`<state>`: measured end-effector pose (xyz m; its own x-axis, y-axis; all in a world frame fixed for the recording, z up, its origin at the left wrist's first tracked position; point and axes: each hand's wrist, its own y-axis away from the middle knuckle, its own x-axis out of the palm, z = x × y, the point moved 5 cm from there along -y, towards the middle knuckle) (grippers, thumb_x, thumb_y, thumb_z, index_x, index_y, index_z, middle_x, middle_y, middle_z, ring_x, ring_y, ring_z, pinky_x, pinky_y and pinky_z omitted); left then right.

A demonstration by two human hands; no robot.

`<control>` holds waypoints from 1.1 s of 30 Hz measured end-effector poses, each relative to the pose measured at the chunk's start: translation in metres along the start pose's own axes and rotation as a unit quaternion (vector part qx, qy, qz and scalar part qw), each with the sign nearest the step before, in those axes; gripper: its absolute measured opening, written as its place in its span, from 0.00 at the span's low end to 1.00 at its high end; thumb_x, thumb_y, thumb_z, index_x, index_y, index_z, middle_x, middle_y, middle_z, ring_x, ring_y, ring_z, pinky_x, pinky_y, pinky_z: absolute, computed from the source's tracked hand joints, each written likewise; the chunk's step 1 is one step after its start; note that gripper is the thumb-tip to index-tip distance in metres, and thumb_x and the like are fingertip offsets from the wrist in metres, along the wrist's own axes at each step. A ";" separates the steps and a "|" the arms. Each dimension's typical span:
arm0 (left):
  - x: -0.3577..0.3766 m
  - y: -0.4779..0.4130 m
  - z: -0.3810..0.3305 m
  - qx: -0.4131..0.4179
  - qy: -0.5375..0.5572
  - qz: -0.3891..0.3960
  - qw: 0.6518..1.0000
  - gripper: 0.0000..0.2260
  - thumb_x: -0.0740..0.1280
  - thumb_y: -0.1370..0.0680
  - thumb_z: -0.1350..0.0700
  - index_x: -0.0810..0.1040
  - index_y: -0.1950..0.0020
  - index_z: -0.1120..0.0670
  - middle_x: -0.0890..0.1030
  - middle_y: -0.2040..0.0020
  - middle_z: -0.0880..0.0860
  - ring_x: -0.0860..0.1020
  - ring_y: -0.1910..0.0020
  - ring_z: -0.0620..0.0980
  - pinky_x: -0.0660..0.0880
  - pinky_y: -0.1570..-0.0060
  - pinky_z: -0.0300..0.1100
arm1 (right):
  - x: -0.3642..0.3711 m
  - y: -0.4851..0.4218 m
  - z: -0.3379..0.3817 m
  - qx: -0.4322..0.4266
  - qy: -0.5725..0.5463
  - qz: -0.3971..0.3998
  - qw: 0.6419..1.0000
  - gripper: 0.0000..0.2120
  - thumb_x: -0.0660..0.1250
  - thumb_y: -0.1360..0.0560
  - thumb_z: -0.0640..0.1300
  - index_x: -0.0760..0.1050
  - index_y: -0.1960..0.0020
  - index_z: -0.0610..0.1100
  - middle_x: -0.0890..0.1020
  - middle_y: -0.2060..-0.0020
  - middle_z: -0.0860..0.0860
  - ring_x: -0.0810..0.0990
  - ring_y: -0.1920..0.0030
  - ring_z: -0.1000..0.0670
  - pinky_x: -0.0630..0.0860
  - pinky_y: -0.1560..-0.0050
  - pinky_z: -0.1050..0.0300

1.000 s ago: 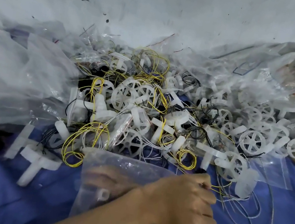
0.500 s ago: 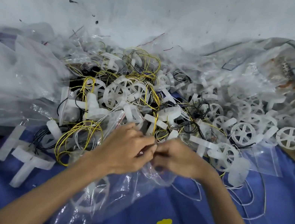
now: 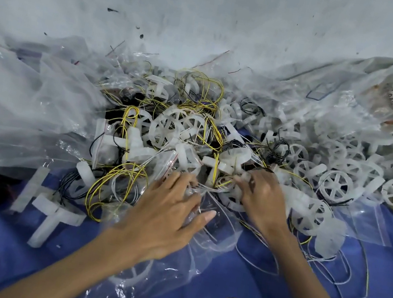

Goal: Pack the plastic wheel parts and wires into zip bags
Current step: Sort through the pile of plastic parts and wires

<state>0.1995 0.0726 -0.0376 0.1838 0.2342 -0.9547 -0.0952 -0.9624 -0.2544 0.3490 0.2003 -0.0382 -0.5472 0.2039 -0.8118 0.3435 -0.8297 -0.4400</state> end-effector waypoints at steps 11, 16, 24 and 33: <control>0.001 0.001 0.006 -0.073 0.000 -0.008 0.997 0.29 0.36 0.26 0.32 0.72 0.52 0.45 0.59 0.48 0.48 0.67 0.46 0.44 0.70 0.56 0.40 | -0.043 -0.023 -0.006 0.170 -0.469 0.126 0.857 0.11 0.59 0.21 0.47 0.76 0.57 0.45 0.79 0.67 0.51 0.74 0.65 0.53 0.71 0.62 0.63; 0.005 0.001 0.014 -0.123 -0.001 0.078 0.989 0.25 0.45 0.28 0.31 0.72 0.47 0.43 0.63 0.40 0.51 0.69 0.52 0.46 0.73 0.49 0.47 | -0.022 0.001 0.004 0.223 -0.682 0.106 0.689 0.17 0.51 0.19 0.49 0.74 0.49 0.40 0.81 0.50 0.43 0.80 0.54 0.45 0.77 0.61 0.54; 0.012 0.002 0.011 -0.111 0.035 0.139 0.983 0.24 0.61 0.26 0.41 0.61 0.32 0.44 0.78 0.52 0.48 0.77 0.54 0.47 0.69 0.39 0.50 | 0.016 0.032 0.028 0.218 -0.850 0.111 0.466 0.17 0.53 0.22 0.52 0.76 0.60 0.46 0.81 0.54 0.51 0.80 0.49 0.49 0.77 0.44 0.51; 0.013 0.001 0.012 -0.112 0.077 0.144 0.980 0.13 0.60 0.21 0.53 0.72 0.36 0.47 0.66 0.32 0.54 0.69 0.34 0.58 0.66 0.35 0.52 | 0.024 0.058 0.042 0.082 -0.537 0.149 0.826 0.32 0.48 0.31 0.75 0.78 0.45 0.56 0.79 0.42 0.49 0.77 0.41 0.52 0.74 0.42 0.55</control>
<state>0.1898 0.0763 -0.0523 0.3288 -0.0587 -0.9426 0.0493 -0.9956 0.0792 0.3239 0.1350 -0.0670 -0.8490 -0.5276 -0.0279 0.5253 -0.8372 -0.1525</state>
